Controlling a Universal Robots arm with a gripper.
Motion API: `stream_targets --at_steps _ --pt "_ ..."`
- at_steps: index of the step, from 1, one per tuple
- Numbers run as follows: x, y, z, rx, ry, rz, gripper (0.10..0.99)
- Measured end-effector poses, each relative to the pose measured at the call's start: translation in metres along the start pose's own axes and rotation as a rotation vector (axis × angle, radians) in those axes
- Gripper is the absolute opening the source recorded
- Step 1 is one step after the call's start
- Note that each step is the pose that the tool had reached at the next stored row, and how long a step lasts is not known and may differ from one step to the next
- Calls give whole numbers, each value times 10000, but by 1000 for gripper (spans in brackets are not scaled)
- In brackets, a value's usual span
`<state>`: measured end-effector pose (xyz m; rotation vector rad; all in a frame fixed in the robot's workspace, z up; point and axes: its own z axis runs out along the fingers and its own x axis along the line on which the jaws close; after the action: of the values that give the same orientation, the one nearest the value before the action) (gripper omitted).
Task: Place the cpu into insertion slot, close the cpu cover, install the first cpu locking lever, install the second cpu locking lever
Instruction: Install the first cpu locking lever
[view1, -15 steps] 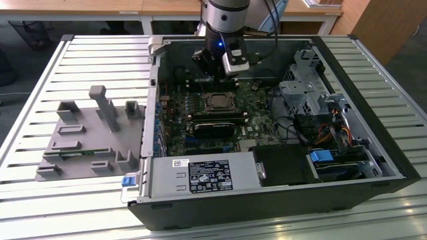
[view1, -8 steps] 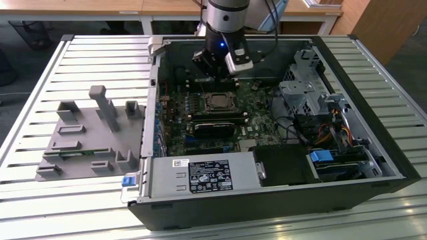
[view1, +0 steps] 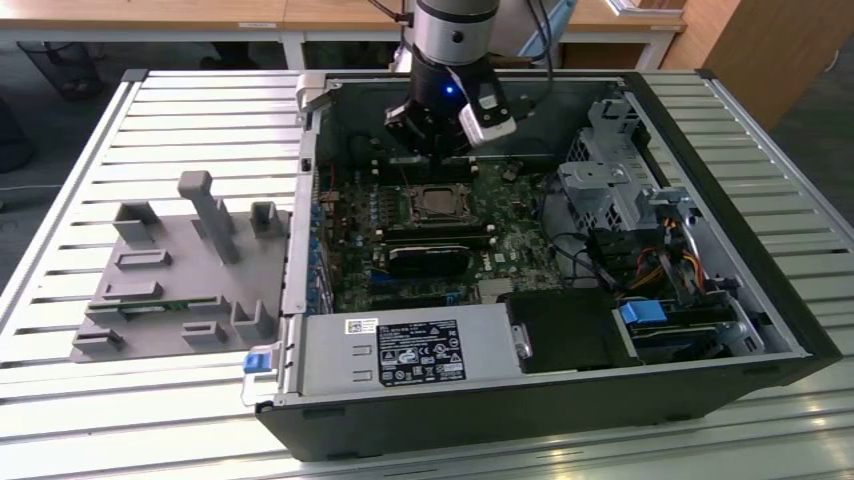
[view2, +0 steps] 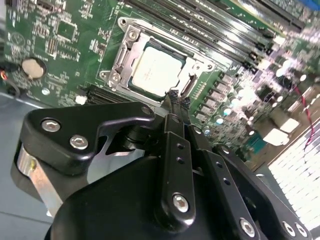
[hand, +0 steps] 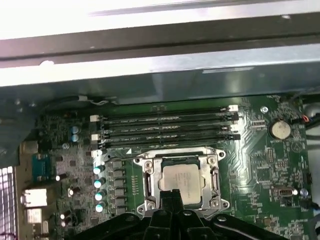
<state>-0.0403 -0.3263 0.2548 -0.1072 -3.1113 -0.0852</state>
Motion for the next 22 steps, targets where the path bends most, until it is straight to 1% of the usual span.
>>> stream_targets --at_steps 2,4,7,9,11,14,17,22 --pt "0 0 1 9 14 -316 106" --pt "0 -1 2 14 7 -512 106" --pt "22 -2 6 9 -65 -561 106" --pt "60 -5 8 9 -120 -565 106" --pt "91 -6 10 7 -157 -565 106" --pt "130 -3 12 7 -174 -567 106" --pt "187 2 15 6 -194 -568 106" --pt "322 8 19 3 -245 -570 106"
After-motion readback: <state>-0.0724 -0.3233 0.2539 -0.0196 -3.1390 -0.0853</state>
